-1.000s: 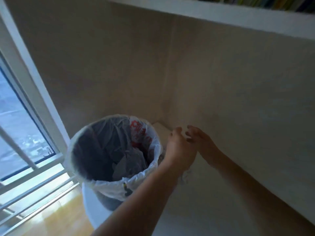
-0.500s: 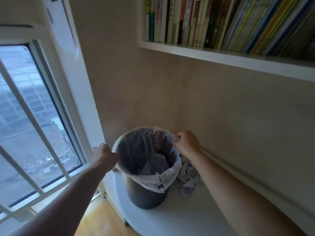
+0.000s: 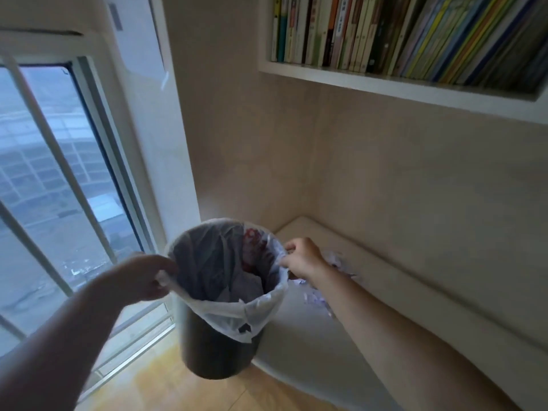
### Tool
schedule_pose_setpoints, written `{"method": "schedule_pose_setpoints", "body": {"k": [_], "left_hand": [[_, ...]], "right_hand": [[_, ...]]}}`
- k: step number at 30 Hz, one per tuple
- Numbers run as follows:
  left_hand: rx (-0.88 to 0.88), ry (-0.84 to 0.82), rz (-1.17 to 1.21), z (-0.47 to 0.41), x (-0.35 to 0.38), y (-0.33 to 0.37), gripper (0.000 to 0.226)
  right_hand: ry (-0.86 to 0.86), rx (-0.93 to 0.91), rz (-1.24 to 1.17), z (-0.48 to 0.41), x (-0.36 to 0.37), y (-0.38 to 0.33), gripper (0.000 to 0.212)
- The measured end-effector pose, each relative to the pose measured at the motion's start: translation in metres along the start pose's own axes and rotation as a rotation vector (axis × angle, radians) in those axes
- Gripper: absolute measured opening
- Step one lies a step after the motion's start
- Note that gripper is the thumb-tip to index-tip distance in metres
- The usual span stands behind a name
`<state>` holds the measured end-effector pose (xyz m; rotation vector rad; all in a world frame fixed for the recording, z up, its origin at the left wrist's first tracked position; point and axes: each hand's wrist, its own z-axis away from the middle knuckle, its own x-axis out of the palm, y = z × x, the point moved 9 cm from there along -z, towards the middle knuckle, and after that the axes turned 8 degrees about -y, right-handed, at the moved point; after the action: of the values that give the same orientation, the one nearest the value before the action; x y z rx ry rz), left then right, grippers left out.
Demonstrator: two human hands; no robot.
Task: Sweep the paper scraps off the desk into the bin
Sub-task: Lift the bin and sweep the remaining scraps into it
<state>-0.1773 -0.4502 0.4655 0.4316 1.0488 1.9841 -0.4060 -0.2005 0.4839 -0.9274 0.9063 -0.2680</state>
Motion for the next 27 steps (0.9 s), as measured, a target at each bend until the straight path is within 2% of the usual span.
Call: {"method": "schedule_pose_setpoints", "body": {"k": [3, 7, 11, 13, 15, 18, 21, 23, 25, 27], "left_hand": [[0.006, 0.052, -0.034, 0.02, -0.059, -0.008, 0.013], [0.02, 0.085, -0.097, 0.045, -0.11, -0.023, 0.01], [0.007, 0.11, -0.103, 0.059, -0.134, -0.051, 0.016], [-0.014, 0.108, -0.122, 0.059, -0.137, -0.068, 0.023], [-0.049, 0.104, -0.16, 0.053, -0.137, -0.086, 0.022], [-0.082, 0.103, -0.181, 0.03, -0.145, -0.112, 0.015], [-0.108, 0.124, -0.162, -0.002, -0.158, -0.139, 0.009], [-0.153, 0.106, -0.174, -0.032, -0.173, -0.162, 0.03], [-0.193, 0.066, -0.166, -0.074, -0.195, -0.192, 0.048], [-0.214, 0.062, -0.155, -0.089, -0.203, -0.201, 0.056]], "right_hand": [[-0.082, -0.014, -0.104, 0.019, 0.057, -0.012, 0.012], [-0.173, -0.008, -0.164, 0.04, 0.122, -0.02, 0.026], [-0.259, 0.034, -0.168, 0.043, 0.171, -0.01, 0.022], [-0.264, 0.051, -0.072, 0.037, 0.177, 0.002, 0.05], [-0.184, 0.037, 0.121, 0.026, 0.159, 0.013, 0.068], [-0.033, 0.067, 0.344, -0.001, 0.103, 0.041, 0.083], [0.098, 0.205, 0.375, -0.033, 0.03, 0.095, 0.098], [0.16, 0.335, 0.316, -0.053, -0.011, 0.139, 0.103], [0.153, 0.395, 0.313, -0.077, -0.033, 0.175, 0.093], [0.118, 0.399, 0.317, -0.103, -0.04, 0.199, 0.087]]}}
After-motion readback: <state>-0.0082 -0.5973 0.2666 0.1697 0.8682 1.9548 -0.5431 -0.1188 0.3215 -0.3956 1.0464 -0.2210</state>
